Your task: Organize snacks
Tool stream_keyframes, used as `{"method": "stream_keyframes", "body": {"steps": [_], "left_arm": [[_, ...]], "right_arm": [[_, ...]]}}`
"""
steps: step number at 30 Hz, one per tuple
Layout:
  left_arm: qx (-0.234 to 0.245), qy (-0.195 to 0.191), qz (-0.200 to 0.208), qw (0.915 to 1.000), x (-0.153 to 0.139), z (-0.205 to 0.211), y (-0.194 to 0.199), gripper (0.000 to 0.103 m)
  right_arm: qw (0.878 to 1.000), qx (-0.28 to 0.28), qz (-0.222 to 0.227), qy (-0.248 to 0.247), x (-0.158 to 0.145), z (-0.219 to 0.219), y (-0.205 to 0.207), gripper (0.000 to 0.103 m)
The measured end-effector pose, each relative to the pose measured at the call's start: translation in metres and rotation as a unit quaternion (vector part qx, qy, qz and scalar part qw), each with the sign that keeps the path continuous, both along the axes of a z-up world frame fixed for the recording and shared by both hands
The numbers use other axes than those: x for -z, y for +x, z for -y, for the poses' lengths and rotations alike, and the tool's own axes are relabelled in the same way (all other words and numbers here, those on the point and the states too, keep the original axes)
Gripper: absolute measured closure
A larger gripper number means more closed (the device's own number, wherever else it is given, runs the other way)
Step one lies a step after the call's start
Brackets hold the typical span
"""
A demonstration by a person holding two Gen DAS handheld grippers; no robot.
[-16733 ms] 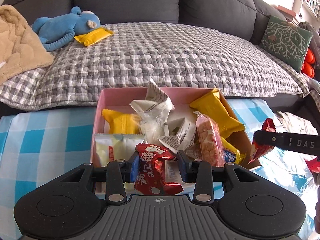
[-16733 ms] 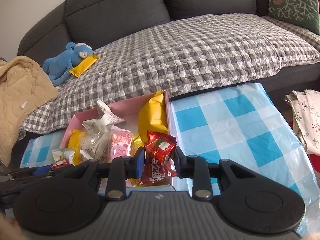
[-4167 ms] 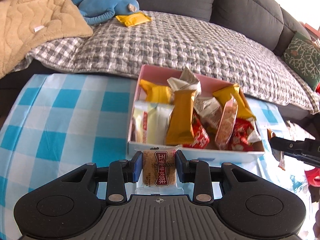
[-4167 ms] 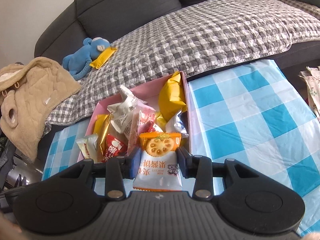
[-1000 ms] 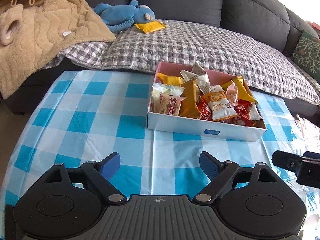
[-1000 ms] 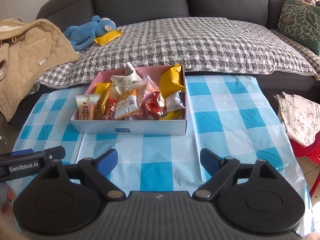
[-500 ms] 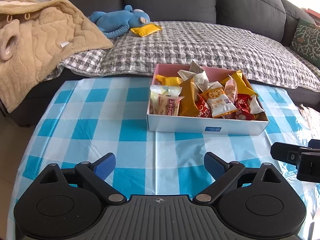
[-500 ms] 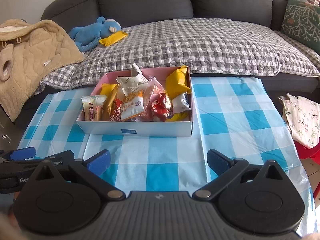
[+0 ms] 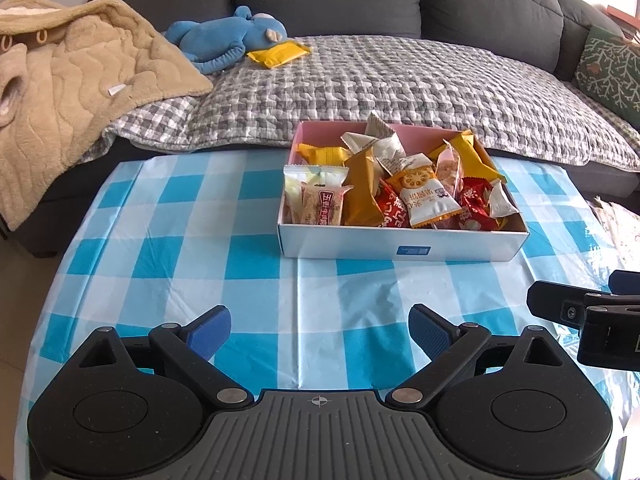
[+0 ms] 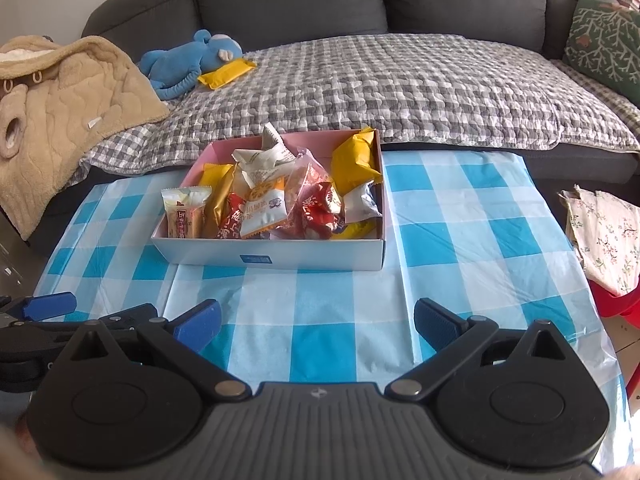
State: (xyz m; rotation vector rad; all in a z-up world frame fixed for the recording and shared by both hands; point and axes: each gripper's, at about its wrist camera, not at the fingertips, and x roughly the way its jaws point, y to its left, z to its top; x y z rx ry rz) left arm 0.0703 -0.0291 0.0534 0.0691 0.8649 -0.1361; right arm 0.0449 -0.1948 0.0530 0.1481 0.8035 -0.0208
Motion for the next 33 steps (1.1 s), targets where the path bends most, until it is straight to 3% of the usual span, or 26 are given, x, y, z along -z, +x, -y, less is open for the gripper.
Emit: {"method": "stream_keyframes", "body": {"steps": [33], "left_arm": [[0.008,-0.005,0.006,0.9999,-0.0007,0.0011,-0.0001,0.001]], "right_arm": [[1.0,-0.004,0.003,-0.001,0.002,-0.0029,0.0005,0.0]]}}
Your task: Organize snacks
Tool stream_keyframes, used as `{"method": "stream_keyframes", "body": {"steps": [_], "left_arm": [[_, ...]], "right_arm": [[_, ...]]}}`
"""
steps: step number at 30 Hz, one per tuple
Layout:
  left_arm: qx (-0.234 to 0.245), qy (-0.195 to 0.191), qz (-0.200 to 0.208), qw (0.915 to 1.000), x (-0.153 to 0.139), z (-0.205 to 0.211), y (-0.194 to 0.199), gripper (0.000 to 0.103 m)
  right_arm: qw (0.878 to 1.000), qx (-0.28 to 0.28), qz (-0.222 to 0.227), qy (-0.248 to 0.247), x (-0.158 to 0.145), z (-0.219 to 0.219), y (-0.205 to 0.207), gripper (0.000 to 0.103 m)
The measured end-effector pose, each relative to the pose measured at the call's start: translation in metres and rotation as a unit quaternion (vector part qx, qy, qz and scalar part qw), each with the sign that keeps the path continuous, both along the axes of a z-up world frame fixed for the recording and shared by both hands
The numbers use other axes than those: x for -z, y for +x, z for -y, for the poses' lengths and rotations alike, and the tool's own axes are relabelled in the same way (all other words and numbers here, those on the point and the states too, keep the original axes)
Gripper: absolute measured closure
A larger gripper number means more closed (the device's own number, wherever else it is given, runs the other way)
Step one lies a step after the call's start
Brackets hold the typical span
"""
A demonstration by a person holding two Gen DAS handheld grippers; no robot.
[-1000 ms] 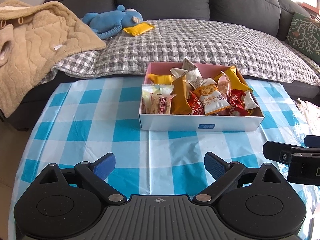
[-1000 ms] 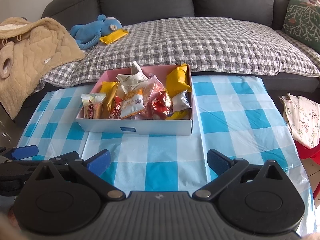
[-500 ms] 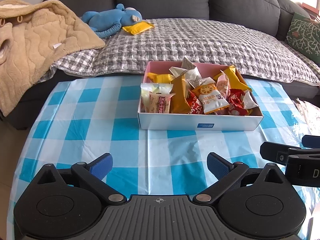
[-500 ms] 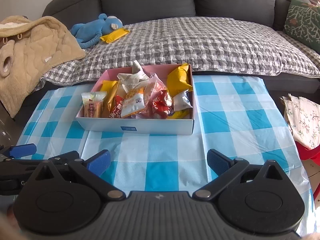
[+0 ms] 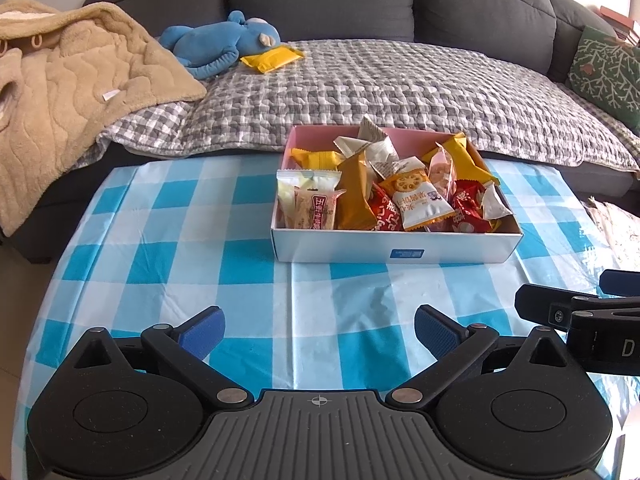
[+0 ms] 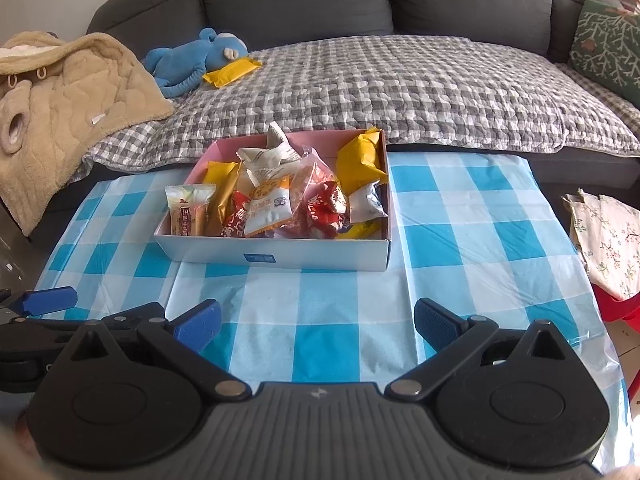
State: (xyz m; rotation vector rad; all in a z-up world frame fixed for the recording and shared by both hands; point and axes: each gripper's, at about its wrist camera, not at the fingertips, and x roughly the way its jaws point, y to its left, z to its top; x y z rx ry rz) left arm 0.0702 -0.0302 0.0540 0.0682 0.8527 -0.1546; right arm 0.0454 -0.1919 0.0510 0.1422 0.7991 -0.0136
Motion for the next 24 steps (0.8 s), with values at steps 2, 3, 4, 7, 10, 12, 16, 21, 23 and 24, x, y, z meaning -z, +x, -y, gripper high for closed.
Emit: {"method": "stream_keyframes", "body": {"steps": [2,3,4,7,10,12,16,21,23,24], "left_arm": [[0.0,-0.001,-0.001,1.0,0.0,-0.0005,0.0003,0.001],[0.0,-0.001,-0.001,1.0,-0.0001,-0.0004,0.0002,0.001],[0.0,0.0,-0.001,1.0,-0.0001,-0.0008,0.0005,0.001],[0.0,-0.001,-0.001,1.0,-0.0002,-0.0009,0.0005,0.001],[0.0,-0.002,-0.002,1.0,0.0003,-0.0014,0.0007,0.001],[-0.001,-0.004,-0.002,1.0,0.0006,-0.0018,0.0008,0.001],[-0.004,-0.008,-0.004,0.9999,0.0013,-0.0021,0.0016,0.001],[-0.005,-0.008,-0.004,0.9999,0.0015,-0.0022,0.002,0.001],[-0.005,-0.008,-0.005,0.9999,0.0017,-0.0021,0.0022,0.001],[-0.005,-0.008,-0.006,0.9999,0.0018,-0.0021,0.0022,0.001]], "right_arm": [[1.0,0.0,0.0,0.0,0.0,0.0002,0.0,0.0],[1.0,-0.001,0.0,0.0,-0.0001,0.0002,0.0002,0.0],[1.0,-0.001,0.0,0.0,-0.0002,0.0001,0.0001,0.0],[1.0,-0.001,0.0,-0.001,-0.0004,0.0003,-0.0001,0.0],[1.0,-0.001,0.0,-0.001,-0.0004,0.0004,0.0,0.0],[1.0,-0.001,-0.001,-0.001,-0.0004,0.0004,0.0001,0.0],[1.0,-0.001,-0.001,-0.001,-0.0005,0.0006,0.0002,0.0],[1.0,-0.002,-0.001,-0.001,-0.0004,0.0006,0.0001,0.0],[1.0,-0.002,-0.001,-0.001,-0.0005,0.0005,0.0001,0.0],[1.0,-0.002,-0.001,-0.001,-0.0005,0.0004,0.0001,0.0]]}}
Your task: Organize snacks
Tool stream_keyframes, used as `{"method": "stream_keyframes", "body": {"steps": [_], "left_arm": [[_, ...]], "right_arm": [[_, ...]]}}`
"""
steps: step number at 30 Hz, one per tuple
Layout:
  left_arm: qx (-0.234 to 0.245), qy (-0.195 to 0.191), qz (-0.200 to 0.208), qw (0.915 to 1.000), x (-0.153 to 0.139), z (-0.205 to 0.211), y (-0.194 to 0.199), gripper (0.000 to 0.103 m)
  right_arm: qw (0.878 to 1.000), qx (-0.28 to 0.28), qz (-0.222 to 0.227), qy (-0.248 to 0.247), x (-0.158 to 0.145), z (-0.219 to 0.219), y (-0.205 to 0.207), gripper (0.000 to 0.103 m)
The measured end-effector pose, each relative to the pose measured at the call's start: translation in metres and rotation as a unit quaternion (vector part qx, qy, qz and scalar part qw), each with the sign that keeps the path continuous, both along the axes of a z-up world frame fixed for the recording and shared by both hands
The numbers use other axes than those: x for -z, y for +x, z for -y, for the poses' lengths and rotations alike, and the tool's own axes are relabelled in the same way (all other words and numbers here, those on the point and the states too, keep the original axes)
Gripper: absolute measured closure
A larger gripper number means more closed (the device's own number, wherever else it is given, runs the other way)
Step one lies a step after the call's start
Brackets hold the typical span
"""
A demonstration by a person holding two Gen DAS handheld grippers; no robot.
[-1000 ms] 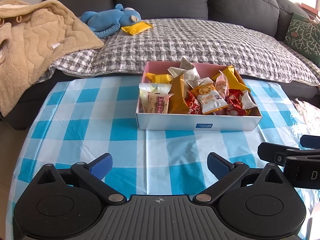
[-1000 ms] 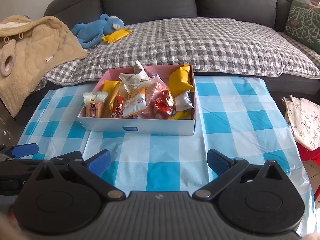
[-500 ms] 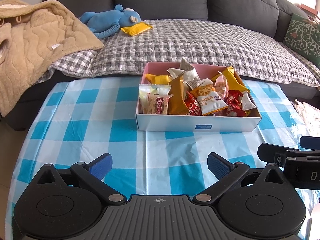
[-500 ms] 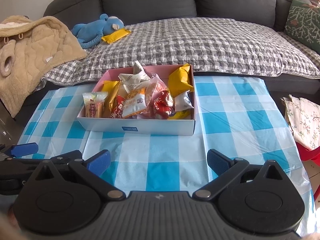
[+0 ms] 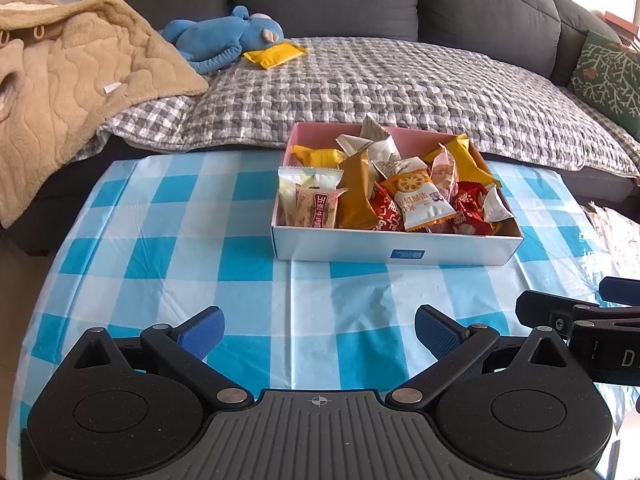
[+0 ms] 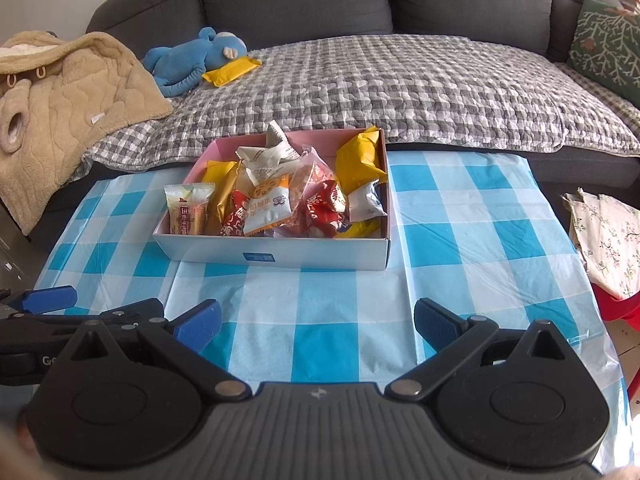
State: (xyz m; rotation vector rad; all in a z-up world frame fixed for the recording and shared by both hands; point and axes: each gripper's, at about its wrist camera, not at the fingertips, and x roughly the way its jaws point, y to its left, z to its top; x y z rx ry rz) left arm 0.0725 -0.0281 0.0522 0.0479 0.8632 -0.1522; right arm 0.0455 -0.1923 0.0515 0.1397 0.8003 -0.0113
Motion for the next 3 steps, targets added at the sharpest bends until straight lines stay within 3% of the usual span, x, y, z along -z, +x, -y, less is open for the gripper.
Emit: {"method": "stream_keyframes", "body": {"steps": [3], "left_arm": [[0.0,0.0,-0.001,1.0,0.0004,0.0,0.0005,0.001]], "right_arm": [[1.0,0.0,0.0,0.0,0.0,0.0,0.0,0.0]]}}
